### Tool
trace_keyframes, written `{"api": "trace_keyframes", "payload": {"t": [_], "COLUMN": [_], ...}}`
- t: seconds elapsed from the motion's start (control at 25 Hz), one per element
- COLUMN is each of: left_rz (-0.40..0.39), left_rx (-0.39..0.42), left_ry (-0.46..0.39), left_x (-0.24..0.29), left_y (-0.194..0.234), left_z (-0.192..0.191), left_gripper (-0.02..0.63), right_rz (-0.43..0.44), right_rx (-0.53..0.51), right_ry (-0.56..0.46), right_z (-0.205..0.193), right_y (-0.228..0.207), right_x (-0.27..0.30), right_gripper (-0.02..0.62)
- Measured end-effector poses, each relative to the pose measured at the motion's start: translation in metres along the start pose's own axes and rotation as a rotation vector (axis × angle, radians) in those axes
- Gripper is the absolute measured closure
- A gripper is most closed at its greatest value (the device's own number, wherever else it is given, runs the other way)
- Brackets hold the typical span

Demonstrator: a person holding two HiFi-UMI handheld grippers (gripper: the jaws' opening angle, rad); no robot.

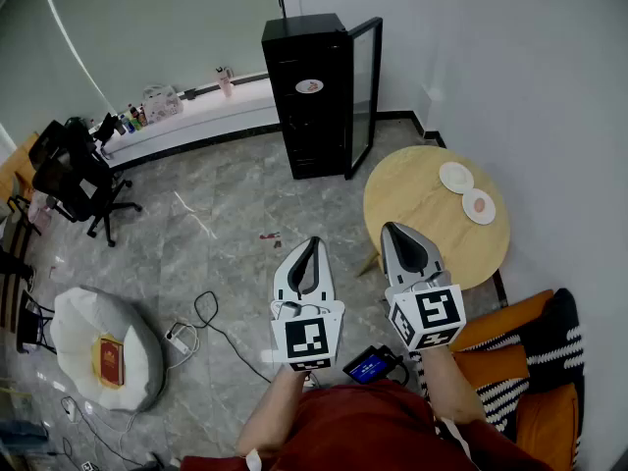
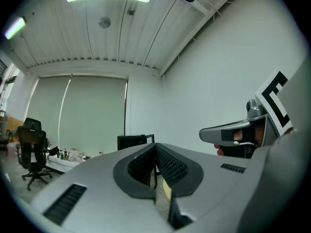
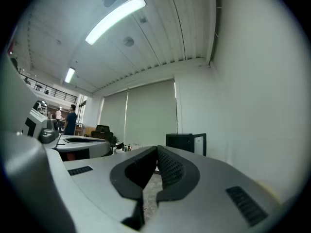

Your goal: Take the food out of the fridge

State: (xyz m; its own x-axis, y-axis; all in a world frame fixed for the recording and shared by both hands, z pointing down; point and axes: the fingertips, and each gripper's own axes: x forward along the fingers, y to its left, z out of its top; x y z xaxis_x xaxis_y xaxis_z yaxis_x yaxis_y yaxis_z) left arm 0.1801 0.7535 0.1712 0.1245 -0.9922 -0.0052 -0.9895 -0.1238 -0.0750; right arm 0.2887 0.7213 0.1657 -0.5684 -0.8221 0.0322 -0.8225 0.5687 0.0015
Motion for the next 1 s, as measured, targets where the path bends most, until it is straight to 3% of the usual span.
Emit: {"api": "trace_keyframes", "payload": {"t": [0.52, 1.0], "left_rz": [0.027, 0.107], "left_rx": [-0.001, 0.004], "left_ry": [0.012, 0.017], "left_x": [0.011, 0.009], "left_y": [-0.014, -0.035], "left_z": [-0.005, -0.006], "left_gripper": [0.594, 0.594], "right_rz": [0.032, 0.072], "right_rx": [0.012, 0.037], "right_ry": [0.004, 0.001], "right_z": [-0.005, -0.01], "right_y": [-0.018, -0.046], "right_x": [0.002, -0.009], "right_gripper": [0.574, 0.572]}}
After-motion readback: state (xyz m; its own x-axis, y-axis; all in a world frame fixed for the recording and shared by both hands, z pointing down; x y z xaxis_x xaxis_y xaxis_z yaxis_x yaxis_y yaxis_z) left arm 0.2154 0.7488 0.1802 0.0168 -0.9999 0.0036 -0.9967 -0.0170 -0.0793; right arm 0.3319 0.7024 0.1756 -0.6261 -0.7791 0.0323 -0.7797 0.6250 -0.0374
